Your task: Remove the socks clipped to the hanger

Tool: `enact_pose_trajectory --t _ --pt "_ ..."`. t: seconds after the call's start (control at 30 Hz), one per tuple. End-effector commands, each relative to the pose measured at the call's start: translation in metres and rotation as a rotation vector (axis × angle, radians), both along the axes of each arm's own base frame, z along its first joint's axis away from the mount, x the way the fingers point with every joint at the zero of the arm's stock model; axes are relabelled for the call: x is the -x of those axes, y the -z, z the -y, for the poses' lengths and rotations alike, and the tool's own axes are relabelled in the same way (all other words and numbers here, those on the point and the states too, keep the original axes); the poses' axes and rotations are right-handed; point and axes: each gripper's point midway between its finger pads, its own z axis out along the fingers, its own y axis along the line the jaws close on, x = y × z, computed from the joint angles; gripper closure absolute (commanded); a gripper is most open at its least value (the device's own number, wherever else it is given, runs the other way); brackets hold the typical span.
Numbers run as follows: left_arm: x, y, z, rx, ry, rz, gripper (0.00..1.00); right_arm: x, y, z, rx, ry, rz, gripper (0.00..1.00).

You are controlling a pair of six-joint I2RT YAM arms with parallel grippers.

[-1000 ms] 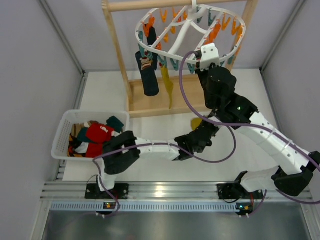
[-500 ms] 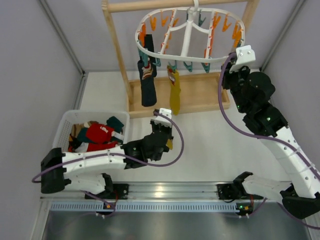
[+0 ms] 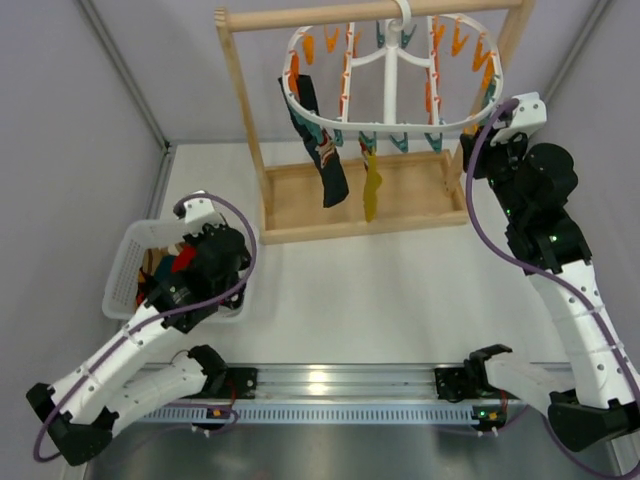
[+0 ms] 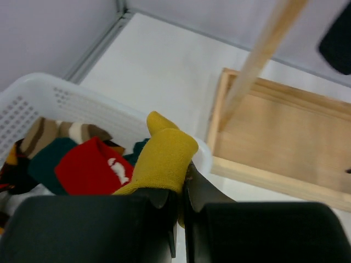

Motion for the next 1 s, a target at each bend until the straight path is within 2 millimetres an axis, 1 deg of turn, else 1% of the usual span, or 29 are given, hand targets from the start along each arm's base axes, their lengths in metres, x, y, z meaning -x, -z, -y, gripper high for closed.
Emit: enact_pose_trajectory --t 0.0,0.03,0.07,0.1,0.13,0.17,0.2,0.23,0.27,0.3,0.33,0.37,0.4,0.43,0.47,0.5,0.53,0.57,0.6,0.63,0.7,0.73,0.77,0.8,0.83,0.87,0.93,0.97 --pt "-0.005 0.023 -0.027 0.037 -0.089 -0.098 1.00 0.000 0.000 0.004 -0.043 -0.008 -0.001 1.00" --pt "-0.008 0.030 -0.032 0.047 -0.125 -0.115 1.00 -0.001 0.000 0.003 -0.044 -0.011 -0.001 1.00" --pt "-0.011 0.037 -0.038 0.047 -0.153 -0.133 0.98 -0.002 0.001 0.001 -0.046 -0.019 -0.004 0.99" --pt "-0.015 0.045 -0.049 0.067 -0.192 -0.156 0.97 -0.003 0.002 -0.001 -0.050 -0.030 -0.008 0.96" --pt "-0.018 0.053 -0.052 0.079 -0.201 -0.177 0.96 -0.005 0.004 -0.002 -0.049 -0.031 -0.011 0.93" --pt "-0.024 0.065 -0.053 0.084 -0.212 -0.219 0.96 -0.006 0.004 -0.002 -0.051 -0.031 -0.009 0.87" --pt "-0.028 0.071 -0.060 0.101 -0.234 -0.242 0.97 -0.006 0.006 -0.002 -0.051 -0.033 -0.013 0.81" --pt "-0.029 0.075 -0.063 0.104 -0.253 -0.249 0.97 -0.005 0.007 -0.002 -0.053 -0.032 -0.007 0.69" --pt "-0.030 0.081 -0.064 0.096 -0.269 -0.263 0.93 -0.005 0.006 -0.002 -0.054 -0.032 -0.004 0.69" --pt "-0.029 0.084 -0.066 0.093 -0.281 -0.265 0.78 -0.004 0.006 -0.001 -0.053 -0.029 -0.005 0.69" --pt "-0.029 0.085 -0.069 0.094 -0.303 -0.258 0.69 -0.005 0.006 0.001 -0.055 -0.021 -0.007 0.64" --pt "-0.027 0.089 -0.071 0.091 -0.315 -0.261 0.59 -0.005 0.005 0.003 -0.054 -0.012 -0.006 0.55" --pt "-0.025 0.087 -0.072 0.097 -0.317 -0.250 0.46 -0.007 0.005 0.008 -0.053 0.013 -0.010 0.40" --pt "-0.023 0.088 -0.074 0.103 -0.322 -0.243 0.27 -0.006 0.003 0.013 -0.054 0.033 -0.010 0.37" --pt "-0.021 0.086 -0.074 0.112 -0.322 -0.232 0.15 -0.006 0.007 0.016 -0.082 0.048 -0.035 0.35" --pt "-0.018 0.078 -0.076 0.132 -0.316 -0.204 0.05 -0.005 0.008 0.024 -0.096 0.077 -0.045 0.26" --pt "-0.017 0.074 -0.072 0.144 -0.287 -0.200 0.01 -0.004 0.007 0.027 -0.102 0.089 -0.050 0.22" --pt "-0.016 0.068 -0.069 0.156 -0.265 -0.191 0.01 -0.001 0.014 0.033 -0.110 0.109 -0.084 0.18" --pt "-0.016 0.063 -0.066 0.169 -0.241 -0.181 0.01 0.001 0.016 0.036 -0.113 0.126 -0.097 0.10" --pt "-0.015 0.052 -0.063 0.183 -0.210 -0.162 0.01 0.003 0.018 0.041 -0.116 0.143 -0.109 0.04" --pt "-0.014 0.046 -0.055 0.204 -0.152 -0.160 0.01 0.010 0.030 0.046 -0.125 0.165 -0.157 0.01" --pt "-0.011 0.038 -0.054 0.210 -0.130 -0.141 0.01 0.014 0.034 0.046 -0.130 0.170 -0.175 0.01" --pt "-0.011 0.037 -0.049 0.220 -0.097 -0.144 0.01 0.018 0.038 0.044 -0.140 0.158 -0.187 0.01" --pt "-0.009 0.035 -0.046 0.230 -0.078 -0.138 0.01 0.025 0.044 0.033 -0.151 0.090 -0.193 0.01" --pt "-0.007 0.030 -0.045 0.236 -0.057 -0.126 0.01 0.029 0.046 0.024 -0.160 0.039 -0.193 0.01" --pt "-0.006 0.028 -0.037 0.245 -0.010 -0.132 0.01 0.036 0.049 0.002 -0.178 -0.087 -0.203 0.00" --pt "-0.005 0.022 -0.031 0.237 0.043 -0.133 0.01 0.042 0.057 -0.019 -0.213 -0.209 -0.198 0.01" --pt "-0.005 0.020 -0.022 0.240 0.094 -0.140 0.01 0.049 0.059 -0.037 -0.243 -0.311 -0.208 0.01"
